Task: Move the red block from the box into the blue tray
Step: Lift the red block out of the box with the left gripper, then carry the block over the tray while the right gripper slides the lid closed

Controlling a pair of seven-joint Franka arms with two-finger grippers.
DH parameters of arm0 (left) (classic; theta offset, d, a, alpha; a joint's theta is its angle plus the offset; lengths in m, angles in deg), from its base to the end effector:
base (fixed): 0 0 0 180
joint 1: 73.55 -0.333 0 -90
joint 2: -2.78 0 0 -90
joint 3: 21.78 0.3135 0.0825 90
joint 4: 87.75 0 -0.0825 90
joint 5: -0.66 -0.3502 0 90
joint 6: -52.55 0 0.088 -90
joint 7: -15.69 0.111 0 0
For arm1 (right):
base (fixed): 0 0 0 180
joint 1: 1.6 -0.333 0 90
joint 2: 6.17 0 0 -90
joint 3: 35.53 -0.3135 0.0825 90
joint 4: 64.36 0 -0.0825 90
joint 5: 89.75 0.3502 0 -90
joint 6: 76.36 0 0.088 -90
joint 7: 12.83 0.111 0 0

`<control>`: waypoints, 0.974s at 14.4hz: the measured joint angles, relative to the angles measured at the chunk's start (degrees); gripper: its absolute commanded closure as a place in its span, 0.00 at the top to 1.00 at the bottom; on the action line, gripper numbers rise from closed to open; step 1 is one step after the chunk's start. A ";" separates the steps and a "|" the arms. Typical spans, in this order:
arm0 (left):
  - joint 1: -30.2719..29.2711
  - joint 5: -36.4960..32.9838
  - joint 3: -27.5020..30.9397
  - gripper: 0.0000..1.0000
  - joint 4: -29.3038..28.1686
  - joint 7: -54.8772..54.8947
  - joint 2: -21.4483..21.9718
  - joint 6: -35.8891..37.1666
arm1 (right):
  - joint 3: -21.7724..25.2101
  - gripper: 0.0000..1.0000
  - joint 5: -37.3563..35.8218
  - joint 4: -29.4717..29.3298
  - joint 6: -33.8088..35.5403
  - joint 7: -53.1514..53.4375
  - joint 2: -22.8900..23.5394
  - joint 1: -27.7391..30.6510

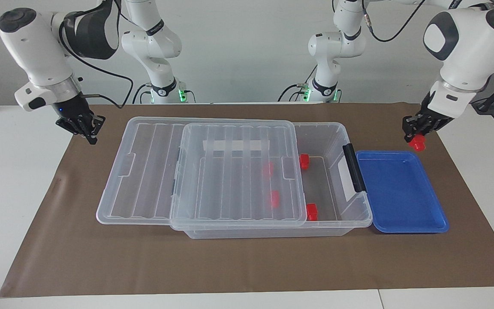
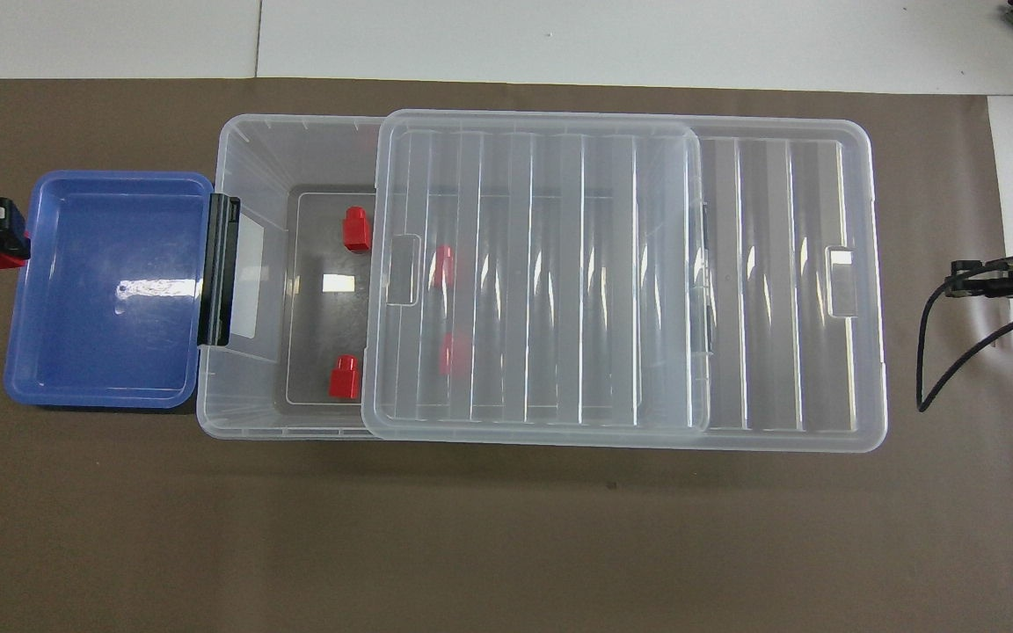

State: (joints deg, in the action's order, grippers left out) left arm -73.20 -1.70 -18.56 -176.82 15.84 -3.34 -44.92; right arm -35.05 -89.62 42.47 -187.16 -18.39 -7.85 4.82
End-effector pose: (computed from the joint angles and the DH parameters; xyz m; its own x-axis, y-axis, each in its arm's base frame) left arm 0.5632 0.0306 0.5792 0.9983 0.0415 0.0397 0.0434 -0.9979 -0.0471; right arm 0.5275 -0.0637 0.5351 0.9949 -0.0236 0.0982 -0.0244 -0.9997 0.0071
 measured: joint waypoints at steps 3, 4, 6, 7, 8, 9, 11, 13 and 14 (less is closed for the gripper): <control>-1.74 0.03 0.03 0.00 -11.18 3.70 0.98 -13.93 | 0.00 0.00 0.00 0.36 -4.95 -1.33 3.89 0.00; -2.40 0.03 0.00 0.00 -15.18 4.97 1.06 -18.67 | 0.00 0.00 0.00 0.66 -6.43 -1.34 4.86 0.00; -4.14 0.03 0.02 0.00 -20.67 8.41 1.02 -25.07 | 0.00 0.00 1.01 1.26 -8.54 -1.34 6.42 0.00; -5.12 0.03 0.04 0.00 -22.48 10.39 0.99 -27.31 | -0.01 0.00 2.16 1.32 -8.93 -1.35 6.95 -0.04; -6.08 0.03 0.04 0.00 -23.99 11.96 0.94 -29.18 | -0.01 0.00 3.14 1.31 -9.04 -1.37 7.19 -0.10; -6.74 0.03 0.04 0.00 -25.36 12.92 0.80 -30.96 | -0.02 0.00 3.63 1.31 -9.04 -1.38 7.21 -0.14; -6.85 0.03 -0.17 0.00 -28.12 13.29 0.01 -35.57 | -0.04 0.00 3.99 1.31 -9.04 -1.38 7.21 -0.26; -6.74 0.04 -0.63 0.00 -30.46 13.06 -1.69 -40.61 | -0.21 0.00 4.13 1.34 -9.04 -1.38 7.24 -0.37; -6.56 0.07 -0.88 0.00 -31.22 12.63 -2.86 -42.94 | -0.28 0.00 4.28 1.35 -9.04 -1.38 7.29 -0.63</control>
State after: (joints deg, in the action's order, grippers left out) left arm -79.76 -1.63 -19.44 -208.04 28.48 -6.20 -87.86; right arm -35.33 -85.34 43.82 -196.20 -19.76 -0.56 4.19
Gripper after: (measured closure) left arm 0.656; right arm 0.991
